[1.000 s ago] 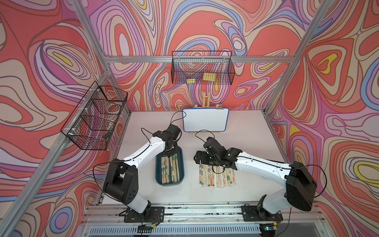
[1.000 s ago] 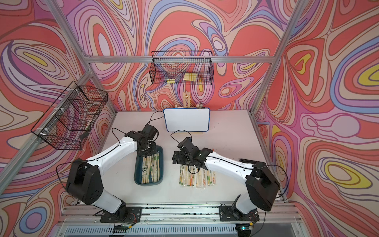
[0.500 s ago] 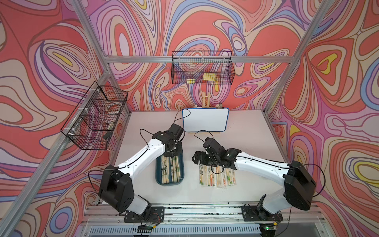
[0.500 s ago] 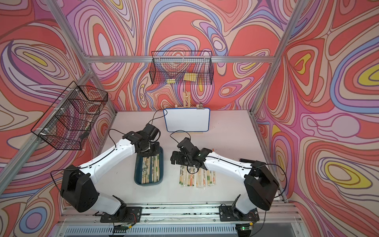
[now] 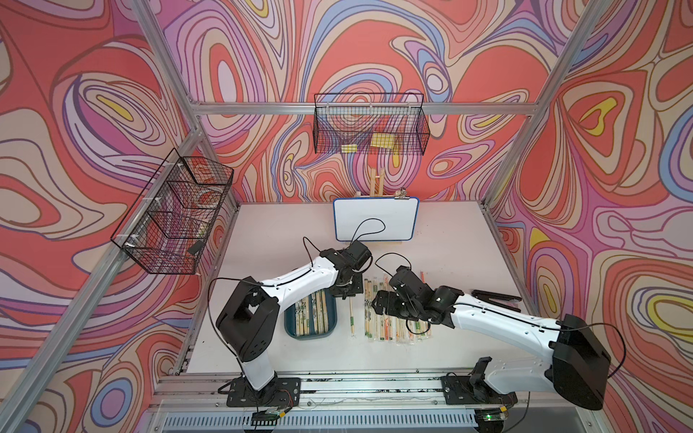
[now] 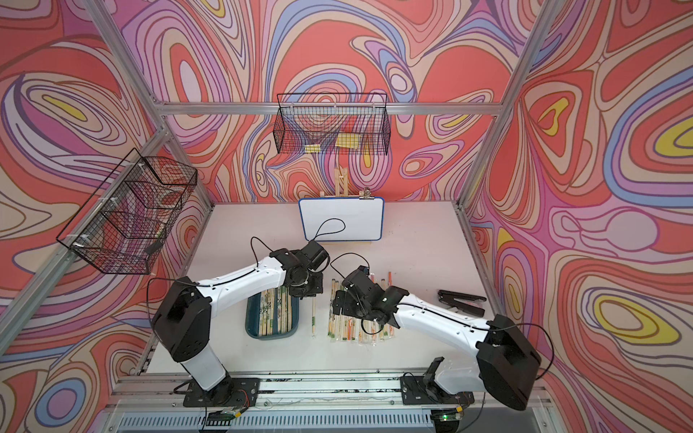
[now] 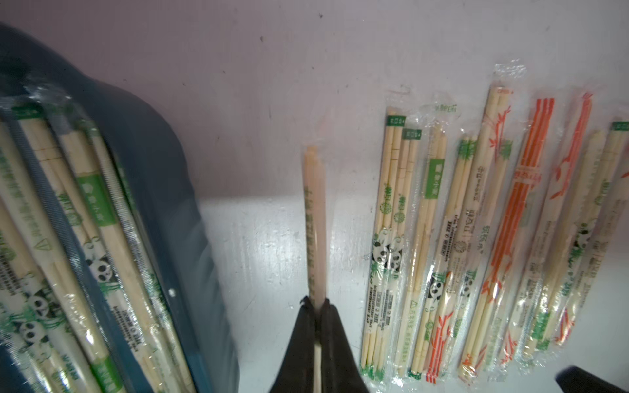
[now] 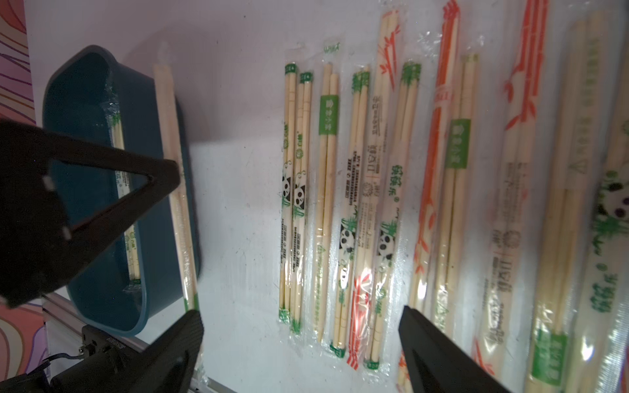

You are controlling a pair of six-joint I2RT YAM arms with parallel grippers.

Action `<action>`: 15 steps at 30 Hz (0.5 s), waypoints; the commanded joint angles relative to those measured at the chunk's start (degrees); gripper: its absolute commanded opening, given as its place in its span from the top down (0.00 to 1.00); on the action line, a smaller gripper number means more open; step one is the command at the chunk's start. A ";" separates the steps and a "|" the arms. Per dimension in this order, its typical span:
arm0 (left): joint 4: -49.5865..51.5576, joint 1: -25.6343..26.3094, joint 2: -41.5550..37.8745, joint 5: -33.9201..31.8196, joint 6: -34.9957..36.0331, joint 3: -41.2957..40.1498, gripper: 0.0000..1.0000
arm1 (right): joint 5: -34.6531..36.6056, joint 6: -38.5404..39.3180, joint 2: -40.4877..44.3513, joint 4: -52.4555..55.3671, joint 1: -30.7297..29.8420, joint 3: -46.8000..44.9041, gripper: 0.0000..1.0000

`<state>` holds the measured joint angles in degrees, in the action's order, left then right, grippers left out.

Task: Take the paired disposable chopsticks out of the storage box
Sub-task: Place the paired disposable chopsticks at the center of the board.

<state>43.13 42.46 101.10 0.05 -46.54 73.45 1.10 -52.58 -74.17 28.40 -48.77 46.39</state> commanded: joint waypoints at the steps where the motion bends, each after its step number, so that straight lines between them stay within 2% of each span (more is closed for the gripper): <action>1: -2.15 0.96 3.25 0.44 -1.18 2.18 1.00 | 2.71 -0.43 2.12 3.43 0.27 -0.91 0.04; 14: -3.74 2.71 11.18 1.64 -1.00 4.87 1.00 | 2.57 -0.27 4.13 5.68 0.28 -1.17 0.04; 15: -3.85 2.87 11.15 1.70 -1.00 4.71 0.97 | 2.52 -0.33 4.17 5.62 0.34 -1.21 0.04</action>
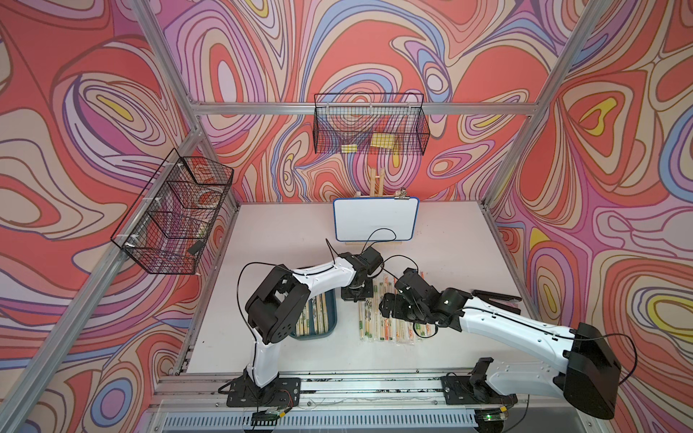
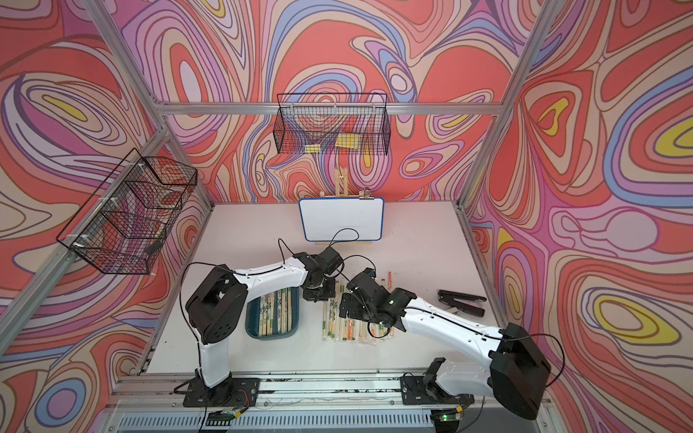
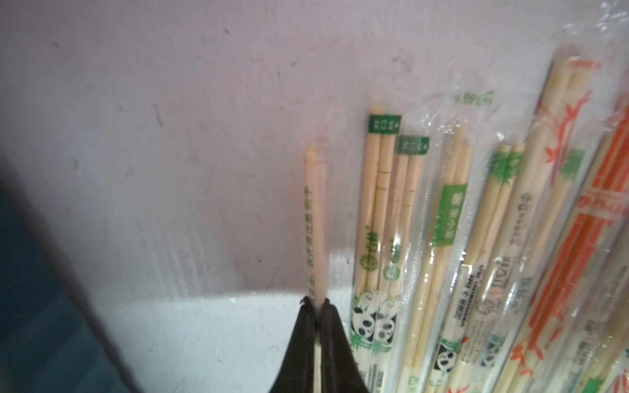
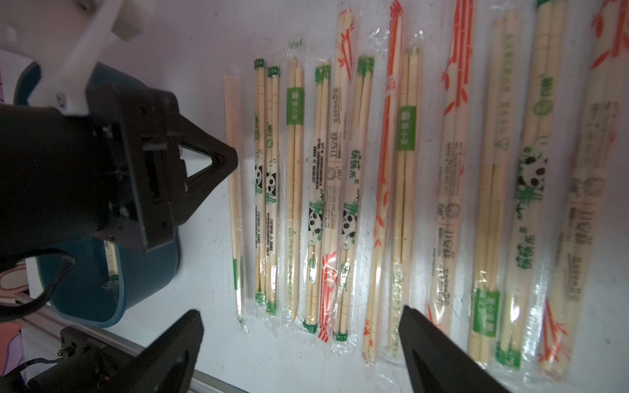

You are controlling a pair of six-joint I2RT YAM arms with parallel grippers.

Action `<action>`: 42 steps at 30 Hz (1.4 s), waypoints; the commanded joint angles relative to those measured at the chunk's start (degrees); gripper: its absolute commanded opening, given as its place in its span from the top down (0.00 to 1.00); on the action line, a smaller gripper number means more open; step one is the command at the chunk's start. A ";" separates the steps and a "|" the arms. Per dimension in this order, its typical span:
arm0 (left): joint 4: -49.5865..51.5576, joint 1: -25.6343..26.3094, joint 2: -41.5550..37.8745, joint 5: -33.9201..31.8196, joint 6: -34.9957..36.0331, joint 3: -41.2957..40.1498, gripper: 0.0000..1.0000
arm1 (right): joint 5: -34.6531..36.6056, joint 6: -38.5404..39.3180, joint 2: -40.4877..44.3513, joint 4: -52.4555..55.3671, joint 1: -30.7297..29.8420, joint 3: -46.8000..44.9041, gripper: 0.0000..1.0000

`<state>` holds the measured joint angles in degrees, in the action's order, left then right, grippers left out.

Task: Take the paired disposable chopsticks out of the storage box
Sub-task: Place the paired disposable chopsticks at the center of the board, then pick up the paired disposable chopsticks from the storage box.

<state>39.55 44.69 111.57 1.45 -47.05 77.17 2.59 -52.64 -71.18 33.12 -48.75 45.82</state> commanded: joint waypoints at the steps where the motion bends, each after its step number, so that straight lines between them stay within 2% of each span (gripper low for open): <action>1: -0.35 0.80 0.55 0.27 -0.42 0.88 0.92 | 0.90 -0.27 1.05 0.80 0.31 -0.64 0.04; 4: -0.09 0.92 -0.16 -0.32 -0.24 0.66 0.73 | 0.26 -0.10 1.05 0.54 0.25 -0.65 0.04; 8: 0.24 0.88 -2.16 -0.53 0.18 0.86 0.56 | -0.42 0.24 1.18 0.54 0.26 -0.76 0.04; 17: 4.94 0.83 -10.41 -5.05 1.86 2.22 0.42 | -0.83 1.23 1.61 -0.79 0.26 -1.17 0.04; 23: 8.26 -0.83 -17.49 -8.76 2.62 0.51 0.35 | -2.14 1.46 -1.26 -3.20 0.31 1.02 0.05; 34: 10.44 -12.00 -30.20 -11.91 4.05 -12.26 0.35 | -6.16 1.69 -7.01 -7.43 0.12 5.64 0.07; 38: 9.09 -15.98 -32.03 -10.87 4.44 -17.06 0.41 | -7.03 1.42 -8.42 -8.33 0.01 6.38 0.07; 42: 6.93 -17.26 -30.77 -9.51 4.43 -19.97 0.54 | -7.87 0.79 -9.46 -9.48 -0.53 6.38 0.08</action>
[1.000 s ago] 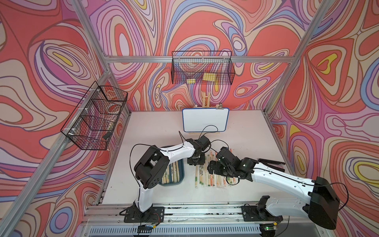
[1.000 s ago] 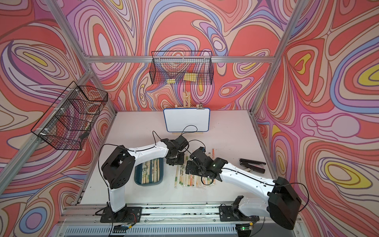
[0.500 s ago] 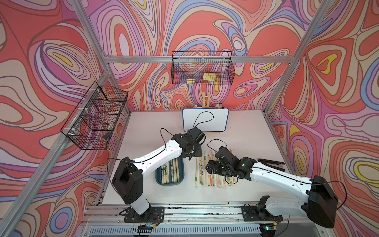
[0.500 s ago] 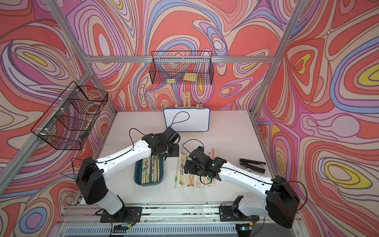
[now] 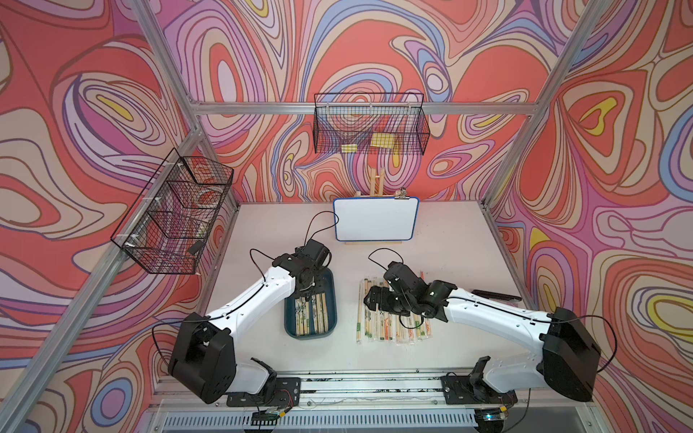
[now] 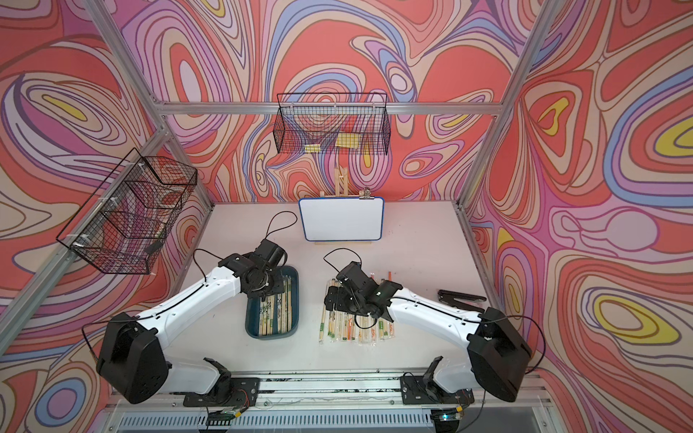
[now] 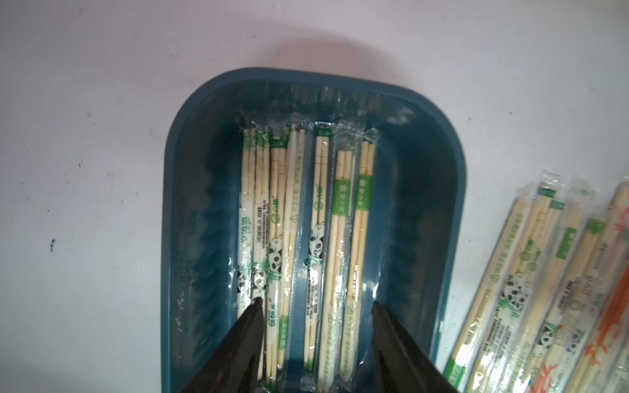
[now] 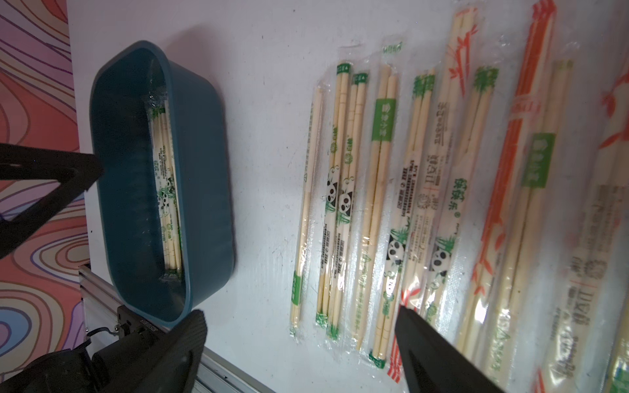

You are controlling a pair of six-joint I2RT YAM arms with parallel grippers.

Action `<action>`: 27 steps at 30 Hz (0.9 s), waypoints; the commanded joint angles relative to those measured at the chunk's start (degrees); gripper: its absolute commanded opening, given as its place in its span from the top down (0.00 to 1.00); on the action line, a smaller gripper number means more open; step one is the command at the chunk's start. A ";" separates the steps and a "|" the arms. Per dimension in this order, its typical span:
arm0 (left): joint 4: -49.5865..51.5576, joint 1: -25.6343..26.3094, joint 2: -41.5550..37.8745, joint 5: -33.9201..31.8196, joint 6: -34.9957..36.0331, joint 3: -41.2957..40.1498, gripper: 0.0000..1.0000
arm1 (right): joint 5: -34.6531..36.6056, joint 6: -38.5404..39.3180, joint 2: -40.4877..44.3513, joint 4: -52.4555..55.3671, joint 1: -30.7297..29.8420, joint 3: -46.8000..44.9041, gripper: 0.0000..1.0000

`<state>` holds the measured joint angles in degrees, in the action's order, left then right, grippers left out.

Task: Take the paired disposable chopsticks out of the storage box
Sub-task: Pick up the paired disposable chopsticks from the storage box.

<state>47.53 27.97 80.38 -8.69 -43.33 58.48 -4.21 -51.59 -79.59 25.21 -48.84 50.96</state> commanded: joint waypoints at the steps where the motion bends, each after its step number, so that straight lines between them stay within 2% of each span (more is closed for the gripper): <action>1: -1.44 -0.58 1.00 0.94 0.70 -1.55 0.56 | -1.30 -0.26 -1.28 -1.73 -0.51 1.32 0.08; 4: -2.43 -0.62 3.00 1.40 0.70 -2.04 0.68 | -1.49 -0.51 -2.18 -2.00 -1.31 1.84 0.09; 6: -2.99 -0.64 4.18 1.47 0.77 -2.27 0.71 | -1.33 -0.90 -2.44 -2.32 -2.06 1.82 0.09; 27: -7.73 -0.94 12.86 3.16 1.50 -3.80 0.74 | 0.16 -0.61 -2.59 -1.39 -3.22 1.48 0.09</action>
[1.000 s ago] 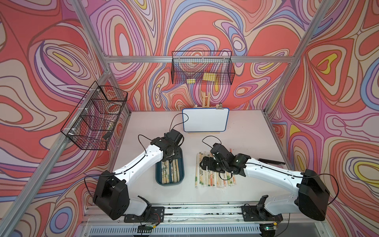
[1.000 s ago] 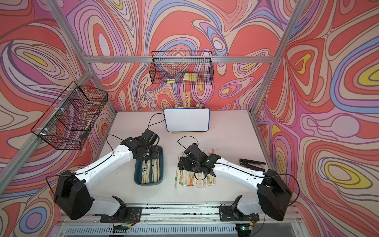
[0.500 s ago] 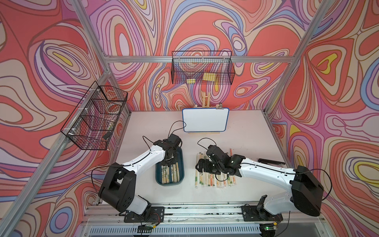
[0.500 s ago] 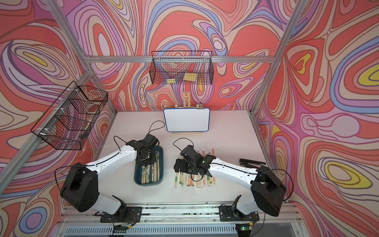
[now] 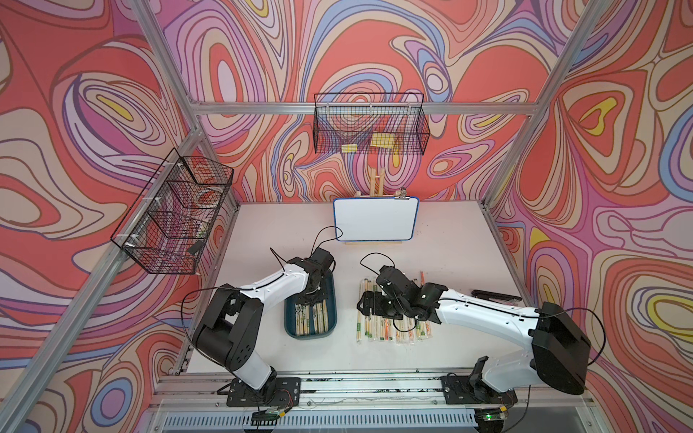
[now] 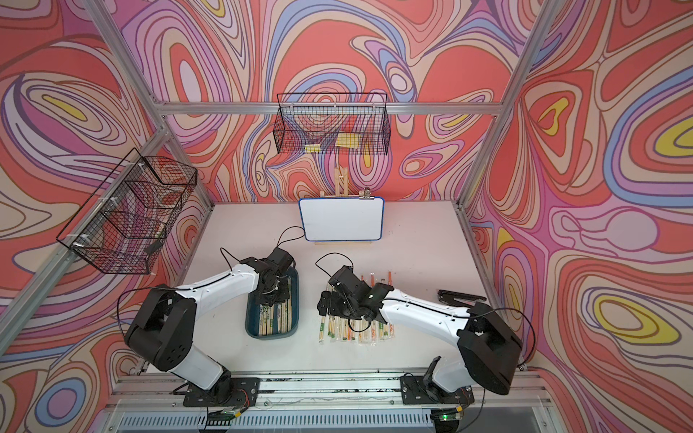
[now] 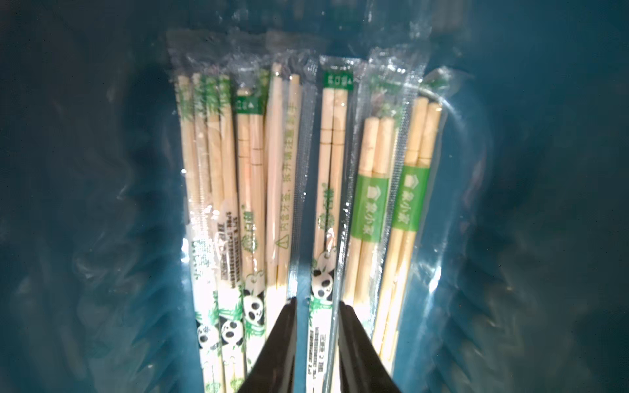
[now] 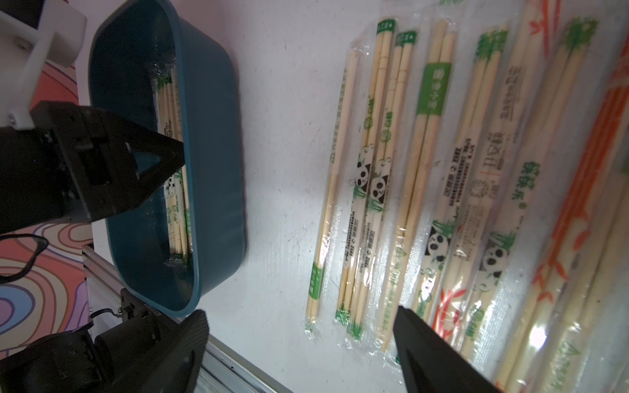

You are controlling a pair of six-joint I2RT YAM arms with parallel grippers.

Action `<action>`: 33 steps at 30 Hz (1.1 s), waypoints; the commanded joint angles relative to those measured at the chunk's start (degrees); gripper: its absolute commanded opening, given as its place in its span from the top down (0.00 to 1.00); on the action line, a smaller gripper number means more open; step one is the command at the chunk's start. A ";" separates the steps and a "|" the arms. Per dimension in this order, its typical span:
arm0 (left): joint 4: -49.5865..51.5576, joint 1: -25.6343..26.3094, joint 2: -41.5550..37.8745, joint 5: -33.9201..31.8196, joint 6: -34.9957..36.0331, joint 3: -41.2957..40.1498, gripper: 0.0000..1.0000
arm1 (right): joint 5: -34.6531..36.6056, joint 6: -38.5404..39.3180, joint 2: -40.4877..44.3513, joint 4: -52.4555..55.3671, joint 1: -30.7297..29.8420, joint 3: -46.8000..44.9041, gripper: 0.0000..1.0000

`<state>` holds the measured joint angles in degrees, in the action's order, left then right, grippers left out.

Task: Take the paired disposable chopsticks out of the storage box
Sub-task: Pick up the paired disposable chopsticks from the storage box.

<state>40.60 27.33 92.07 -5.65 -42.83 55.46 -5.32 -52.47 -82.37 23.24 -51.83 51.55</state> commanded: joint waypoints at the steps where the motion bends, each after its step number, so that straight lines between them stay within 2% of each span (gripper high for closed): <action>1: -1.03 -0.35 1.44 0.19 0.99 -1.01 0.74 | 1.38 0.33 0.23 0.57 -0.27 0.89 0.09; 16: -4.56 -0.78 5.65 2.03 1.43 -2.28 0.75 | 2.38 1.09 0.43 2.01 -0.27 1.83 0.09; 19: -4.65 -0.78 6.01 2.31 1.52 -2.10 0.82 | 2.50 1.31 0.43 2.24 -0.27 2.05 0.09; 24: -3.85 -0.79 4.76 2.14 1.70 -1.69 0.88 | 2.34 1.54 0.46 2.24 -0.24 2.16 0.09; 33: -0.10 -0.92 0.30 0.59 2.00 0.47 0.92 | 1.89 1.58 0.61 1.10 -0.23 1.71 0.08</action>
<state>37.80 26.89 94.65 -4.54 -41.74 54.43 -3.88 -51.57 -82.35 24.84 -51.83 52.71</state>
